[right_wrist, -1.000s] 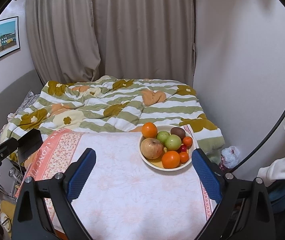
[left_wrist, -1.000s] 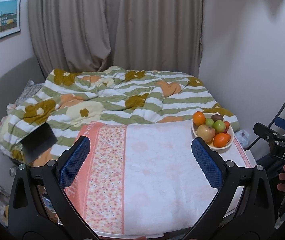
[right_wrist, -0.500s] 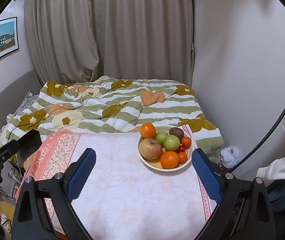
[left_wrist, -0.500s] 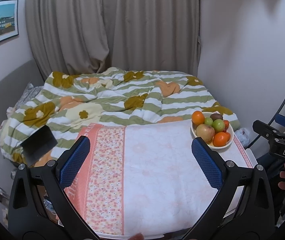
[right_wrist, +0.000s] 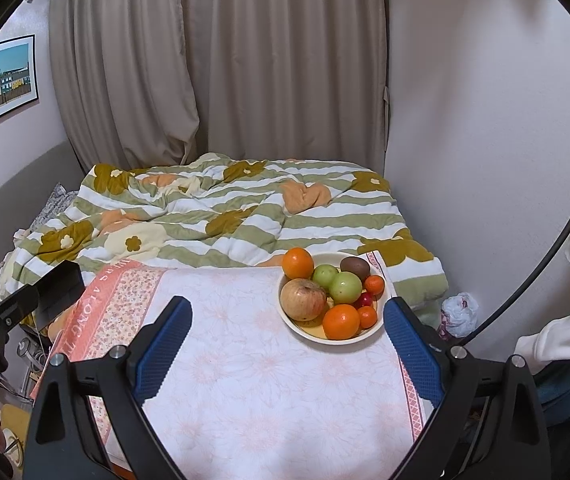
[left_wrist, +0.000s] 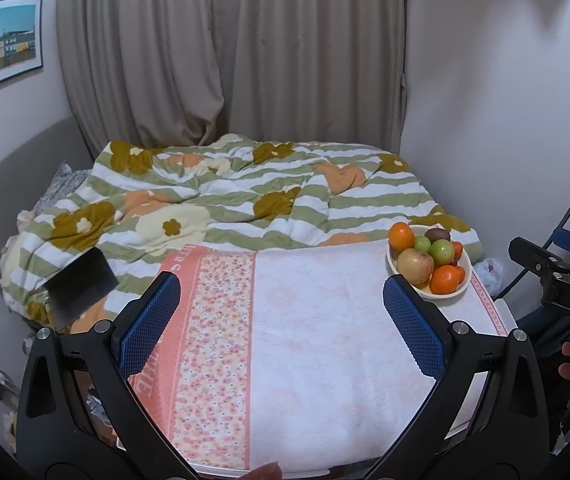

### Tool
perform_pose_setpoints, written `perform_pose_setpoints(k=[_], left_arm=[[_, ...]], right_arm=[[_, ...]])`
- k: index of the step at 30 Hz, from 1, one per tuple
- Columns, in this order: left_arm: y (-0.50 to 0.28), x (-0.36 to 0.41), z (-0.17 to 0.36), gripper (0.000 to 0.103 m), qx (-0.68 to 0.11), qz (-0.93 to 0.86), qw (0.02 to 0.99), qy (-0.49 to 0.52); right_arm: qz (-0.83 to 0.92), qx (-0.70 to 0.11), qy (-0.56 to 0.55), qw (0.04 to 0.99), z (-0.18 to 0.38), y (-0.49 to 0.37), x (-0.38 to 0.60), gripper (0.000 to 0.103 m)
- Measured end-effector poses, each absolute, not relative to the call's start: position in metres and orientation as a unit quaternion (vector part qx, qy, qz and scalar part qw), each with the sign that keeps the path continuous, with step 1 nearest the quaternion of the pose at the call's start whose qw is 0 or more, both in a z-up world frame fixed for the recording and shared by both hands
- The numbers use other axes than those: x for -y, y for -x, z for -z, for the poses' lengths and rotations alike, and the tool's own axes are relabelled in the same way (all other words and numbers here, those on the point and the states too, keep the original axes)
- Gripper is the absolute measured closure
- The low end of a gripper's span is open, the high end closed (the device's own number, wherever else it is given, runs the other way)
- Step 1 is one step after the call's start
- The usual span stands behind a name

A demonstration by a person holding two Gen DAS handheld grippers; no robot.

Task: Organize fruits

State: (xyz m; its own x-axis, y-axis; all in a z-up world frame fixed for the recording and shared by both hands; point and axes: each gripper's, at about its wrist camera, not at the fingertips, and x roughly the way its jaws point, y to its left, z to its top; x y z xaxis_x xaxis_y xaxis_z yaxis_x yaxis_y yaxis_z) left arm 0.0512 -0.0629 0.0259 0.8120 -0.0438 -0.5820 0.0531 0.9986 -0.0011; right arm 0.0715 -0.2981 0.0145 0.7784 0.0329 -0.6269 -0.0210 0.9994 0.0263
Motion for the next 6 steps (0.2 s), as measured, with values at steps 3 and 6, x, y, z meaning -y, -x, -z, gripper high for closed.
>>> perform_pose_setpoints(k=[3,6], left_arm=[[-0.0509,0.062,-0.0261,0.0,-0.304,0.026,0.952,-0.008],[-0.0494,0.0611,-0.0266,0.0,-0.3,0.027,0.953,-0.006]], right_arm=[[-0.014,-0.333,-0.009,0.943,-0.0142,-0.0716,0.2979,0.008],[-0.014,-0.333,-0.009,0.943,-0.0143,-0.071,0.2981,0.008]])
